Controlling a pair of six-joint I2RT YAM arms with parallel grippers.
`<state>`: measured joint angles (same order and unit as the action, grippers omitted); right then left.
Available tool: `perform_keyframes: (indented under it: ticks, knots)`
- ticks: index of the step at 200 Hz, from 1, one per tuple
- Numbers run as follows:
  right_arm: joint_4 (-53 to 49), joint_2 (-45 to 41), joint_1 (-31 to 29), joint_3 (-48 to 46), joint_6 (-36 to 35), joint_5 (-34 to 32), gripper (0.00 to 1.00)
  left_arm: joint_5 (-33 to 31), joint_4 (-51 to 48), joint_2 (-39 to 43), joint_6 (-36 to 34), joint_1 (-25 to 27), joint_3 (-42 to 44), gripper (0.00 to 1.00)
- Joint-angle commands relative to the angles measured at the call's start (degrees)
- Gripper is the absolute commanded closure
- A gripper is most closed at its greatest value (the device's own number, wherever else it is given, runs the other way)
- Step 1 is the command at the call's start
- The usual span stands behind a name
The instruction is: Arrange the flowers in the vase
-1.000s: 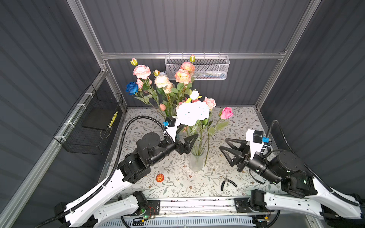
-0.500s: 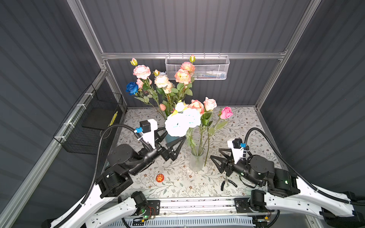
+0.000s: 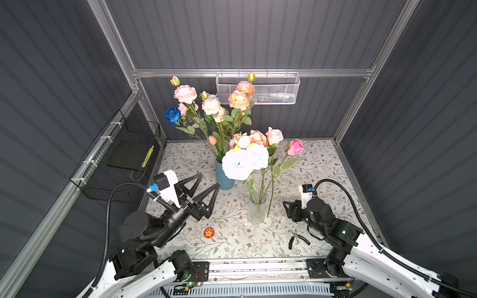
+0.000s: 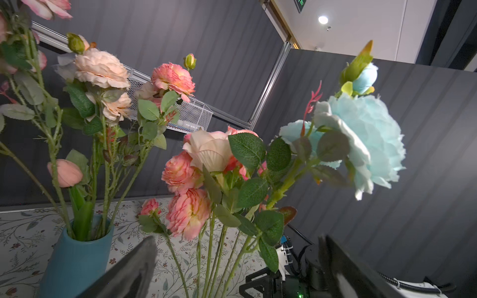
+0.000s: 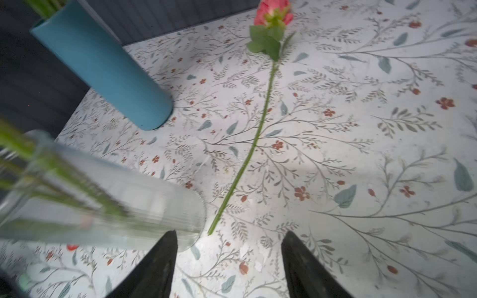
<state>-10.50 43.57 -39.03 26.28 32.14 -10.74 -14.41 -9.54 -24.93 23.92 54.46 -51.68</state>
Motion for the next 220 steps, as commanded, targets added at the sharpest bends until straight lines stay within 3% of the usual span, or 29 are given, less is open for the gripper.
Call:
perform_keyframes:
  ticks: [1,62,116,160,192,220]
  knots:
    - [8.9,8.5,6.4,1.8,0.7,9.4,0.34,-4.9,-3.8,2.0,2.7,0.3,2.6,0.0]
    - [11.2,46.8,16.4,23.6,-1.7,15.4,0.34,-8.6,-11.4,6.8,8.6,0.2,8.3,0.0]
    - [-4.2,70.7,16.6,48.4,-2.0,7.4,0.34,-8.5,-14.7,8.3,10.2,0.2,9.6,0.0]
    - [-14.3,78.8,15.7,58.7,-1.4,2.2,0.4,-8.9,-15.3,8.8,10.2,0.3,10.3,0.0]
    - [-18.8,80.1,15.6,60.4,-0.8,-1.9,0.62,-9.2,-15.3,9.3,10.3,0.3,10.5,0.0]
    - [-20.6,81.0,15.7,59.7,-0.6,-3.4,0.73,-9.5,-15.6,9.7,10.2,0.3,10.5,0.0]
